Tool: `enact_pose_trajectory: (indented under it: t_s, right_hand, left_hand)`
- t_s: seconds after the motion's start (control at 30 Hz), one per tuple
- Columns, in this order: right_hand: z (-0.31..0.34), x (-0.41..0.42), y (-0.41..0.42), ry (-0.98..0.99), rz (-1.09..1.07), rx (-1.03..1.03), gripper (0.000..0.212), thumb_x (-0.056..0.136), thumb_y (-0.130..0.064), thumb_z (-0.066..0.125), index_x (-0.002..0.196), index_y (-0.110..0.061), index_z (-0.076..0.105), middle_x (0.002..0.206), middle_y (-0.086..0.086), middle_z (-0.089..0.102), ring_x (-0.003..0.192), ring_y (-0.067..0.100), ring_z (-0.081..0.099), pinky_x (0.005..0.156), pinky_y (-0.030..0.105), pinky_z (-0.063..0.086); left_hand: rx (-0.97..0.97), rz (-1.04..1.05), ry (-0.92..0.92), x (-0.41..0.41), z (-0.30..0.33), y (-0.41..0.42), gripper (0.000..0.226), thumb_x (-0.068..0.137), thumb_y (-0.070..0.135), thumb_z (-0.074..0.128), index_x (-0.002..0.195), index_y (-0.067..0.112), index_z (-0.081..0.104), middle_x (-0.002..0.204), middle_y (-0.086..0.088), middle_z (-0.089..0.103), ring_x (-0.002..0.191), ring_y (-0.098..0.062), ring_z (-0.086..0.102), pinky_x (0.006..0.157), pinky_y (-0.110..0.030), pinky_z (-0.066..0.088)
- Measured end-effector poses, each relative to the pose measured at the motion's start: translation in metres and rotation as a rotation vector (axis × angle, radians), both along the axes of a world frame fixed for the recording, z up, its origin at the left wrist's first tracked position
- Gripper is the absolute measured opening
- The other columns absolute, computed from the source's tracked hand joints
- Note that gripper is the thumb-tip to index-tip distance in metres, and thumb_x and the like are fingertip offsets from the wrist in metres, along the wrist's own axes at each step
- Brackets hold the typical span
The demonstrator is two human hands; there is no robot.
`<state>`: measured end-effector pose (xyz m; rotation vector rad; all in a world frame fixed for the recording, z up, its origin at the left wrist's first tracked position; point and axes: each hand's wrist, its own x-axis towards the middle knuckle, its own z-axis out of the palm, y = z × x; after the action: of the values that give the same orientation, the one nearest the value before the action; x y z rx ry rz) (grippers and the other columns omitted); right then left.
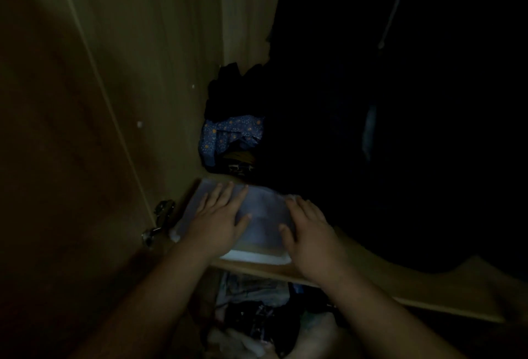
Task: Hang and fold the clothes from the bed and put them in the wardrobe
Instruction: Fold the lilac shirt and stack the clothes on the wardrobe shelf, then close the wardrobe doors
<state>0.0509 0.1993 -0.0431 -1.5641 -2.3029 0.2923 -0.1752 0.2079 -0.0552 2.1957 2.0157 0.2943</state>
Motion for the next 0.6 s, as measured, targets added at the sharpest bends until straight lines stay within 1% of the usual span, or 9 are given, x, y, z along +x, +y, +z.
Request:
enact_pose_trajectory:
  t_s: [0.07, 0.13, 0.2, 0.27, 0.37, 0.47, 0.53, 0.6]
  right_hand:
    - [0.006, 0.027, -0.024, 0.028, -0.041, 0.022, 0.060, 0.100, -0.045, 0.040, 0.155, -0.028, 0.022, 0.162, 0.000, 0.024, 0.148, 0.021, 0.018, 0.118, 0.031, 0.017]
    - [0.010, 0.058, -0.053, 0.001, -0.103, 0.054, 0.060, 0.100, -0.044, 0.040, 0.155, -0.028, 0.022, 0.162, 0.000, 0.023, 0.149, 0.021, 0.017, 0.118, 0.032, 0.018]
    - [0.010, 0.093, -0.089, -0.015, -0.169, 0.053, 0.060, 0.101, -0.046, 0.039, 0.156, -0.029, 0.020, 0.163, -0.002, 0.020, 0.150, 0.019, 0.013, 0.119, 0.034, 0.019]
    - [0.007, 0.132, -0.131, -0.023, -0.235, 0.039, 0.061, 0.100, -0.048, 0.037, 0.156, -0.032, 0.017, 0.163, -0.004, 0.018, 0.150, 0.017, 0.010, 0.120, 0.035, 0.020]
    - [-0.005, 0.192, -0.204, -0.093, -0.329, 0.056, 0.061, 0.097, -0.052, 0.031, 0.153, -0.031, 0.020, 0.161, -0.003, 0.025, 0.148, 0.018, 0.018, 0.118, 0.040, 0.028]
    - [-0.020, 0.243, -0.285, -0.101, -0.428, 0.041, 0.063, 0.093, -0.053, 0.026, 0.151, -0.026, 0.028, 0.157, -0.001, 0.033, 0.146, 0.020, 0.025, 0.116, 0.041, 0.031]
    - [-0.027, 0.270, -0.340, -0.103, -0.499, 0.020, 0.064, 0.093, -0.052, 0.025, 0.151, -0.026, 0.026, 0.156, 0.000, 0.033, 0.146, 0.021, 0.025, 0.115, 0.044, 0.032]
    - [-0.032, 0.292, -0.394, -0.099, -0.576, -0.021, 0.065, 0.094, -0.053, 0.022, 0.154, -0.027, 0.020, 0.159, -0.001, 0.028, 0.149, 0.020, 0.018, 0.120, 0.043, 0.025]
  left_hand:
    - [-0.026, -0.018, -0.010, 0.018, 0.002, -0.016, 0.065, 0.099, 0.059, 0.023, 0.155, 0.039, -0.004, 0.165, 0.004, -0.006, 0.151, -0.019, -0.011, 0.122, -0.041, 0.001]
    - [-0.044, -0.050, 0.015, 0.043, 0.004, -0.035, 0.066, 0.099, 0.059, 0.022, 0.155, 0.036, -0.004, 0.165, 0.002, -0.006, 0.151, -0.021, -0.008, 0.122, -0.041, 0.002]
    - [-0.012, -0.076, 0.035, 0.077, 0.006, -0.061, 0.066, 0.099, 0.059, 0.021, 0.155, 0.035, -0.006, 0.165, 0.001, -0.004, 0.151, -0.024, -0.003, 0.121, -0.040, 0.002]
    - [0.043, -0.122, 0.006, 0.119, 0.009, -0.094, 0.067, 0.098, 0.061, 0.021, 0.155, 0.037, -0.005, 0.165, 0.001, -0.001, 0.151, -0.023, -0.002, 0.121, -0.039, 0.002]
    - [0.055, -0.240, -0.041, 0.189, 0.005, -0.153, 0.066, 0.098, 0.061, 0.022, 0.155, 0.039, -0.001, 0.165, 0.002, 0.000, 0.151, -0.020, -0.005, 0.123, -0.041, 0.003]
    - [0.035, -0.356, -0.035, 0.259, -0.009, -0.213, 0.066, 0.097, 0.060, 0.027, 0.155, 0.039, 0.003, 0.165, 0.003, 0.003, 0.151, -0.019, -0.005, 0.123, -0.041, 0.003]
    - [0.009, -0.460, -0.015, 0.299, -0.018, -0.254, 0.066, 0.097, 0.059, 0.028, 0.154, 0.042, 0.001, 0.165, 0.005, 0.003, 0.151, -0.018, -0.006, 0.123, -0.041, 0.002]
    - [-0.001, -0.555, 0.020, 0.334, -0.025, -0.290, 0.065, 0.098, 0.060, 0.026, 0.154, 0.042, -0.001, 0.165, 0.006, 0.001, 0.151, -0.017, -0.008, 0.122, -0.040, -0.001]
